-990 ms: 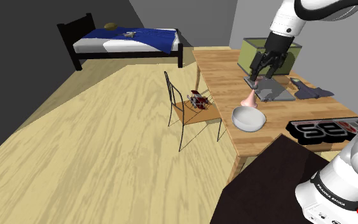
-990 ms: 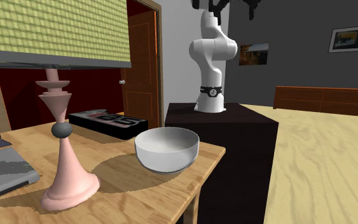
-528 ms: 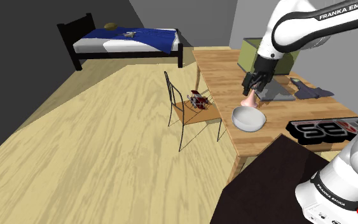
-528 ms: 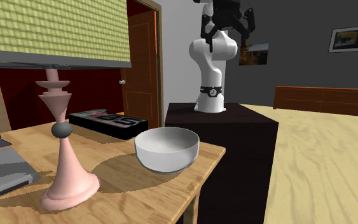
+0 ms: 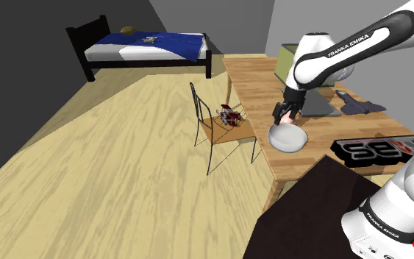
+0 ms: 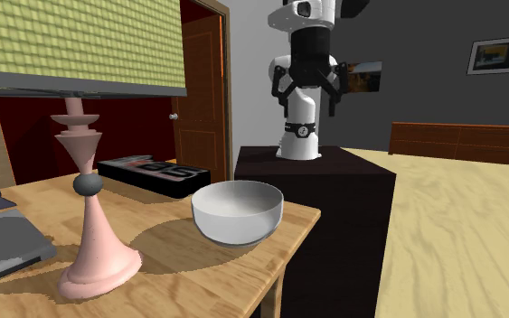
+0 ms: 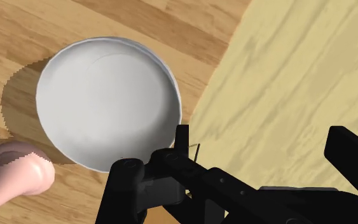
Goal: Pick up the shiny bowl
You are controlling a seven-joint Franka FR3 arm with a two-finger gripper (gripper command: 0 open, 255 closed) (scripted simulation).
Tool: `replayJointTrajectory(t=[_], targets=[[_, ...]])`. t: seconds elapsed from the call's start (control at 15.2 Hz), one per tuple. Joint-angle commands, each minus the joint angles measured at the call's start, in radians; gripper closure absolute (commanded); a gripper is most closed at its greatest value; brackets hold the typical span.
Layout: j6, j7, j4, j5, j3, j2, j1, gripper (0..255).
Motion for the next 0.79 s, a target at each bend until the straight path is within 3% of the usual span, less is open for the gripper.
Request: replayJointTrajectory(t=[0.0,0.73], targets=[[0.068,-0.017,0.010,-0.004,-0.008,0.082,-0.003,0],[0.354,-0.113,0.153,0.007,-0.030,0.534,-0.039,0]])
